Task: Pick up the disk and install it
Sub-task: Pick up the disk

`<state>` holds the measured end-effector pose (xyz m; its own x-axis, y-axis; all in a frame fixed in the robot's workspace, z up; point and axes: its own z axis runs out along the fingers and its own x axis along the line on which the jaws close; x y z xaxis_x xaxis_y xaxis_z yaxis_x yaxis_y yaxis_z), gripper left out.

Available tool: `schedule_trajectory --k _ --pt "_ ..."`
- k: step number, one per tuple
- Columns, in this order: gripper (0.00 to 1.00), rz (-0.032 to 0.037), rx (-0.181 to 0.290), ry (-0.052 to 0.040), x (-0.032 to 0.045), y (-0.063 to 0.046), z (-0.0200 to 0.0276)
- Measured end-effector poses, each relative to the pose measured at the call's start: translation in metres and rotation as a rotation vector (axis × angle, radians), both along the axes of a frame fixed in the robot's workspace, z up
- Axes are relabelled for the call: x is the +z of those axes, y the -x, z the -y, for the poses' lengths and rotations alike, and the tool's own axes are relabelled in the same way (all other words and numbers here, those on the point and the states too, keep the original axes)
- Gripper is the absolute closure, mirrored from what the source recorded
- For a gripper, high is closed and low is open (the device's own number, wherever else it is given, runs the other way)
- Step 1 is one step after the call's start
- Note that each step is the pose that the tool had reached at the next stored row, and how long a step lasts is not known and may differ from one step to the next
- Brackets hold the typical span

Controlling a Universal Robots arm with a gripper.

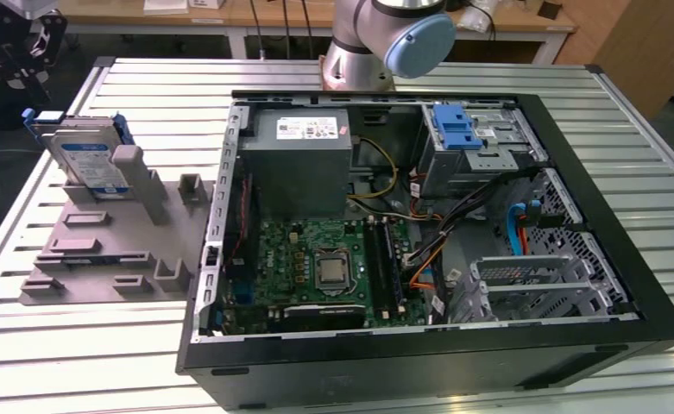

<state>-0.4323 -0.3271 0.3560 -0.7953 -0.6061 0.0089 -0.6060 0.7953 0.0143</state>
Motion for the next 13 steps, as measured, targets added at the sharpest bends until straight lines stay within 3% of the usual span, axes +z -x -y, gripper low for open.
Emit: schedule_trajectory --k 13 --pt "0.89 0.0 0.02 0.0 0.0 0.0 0.0"
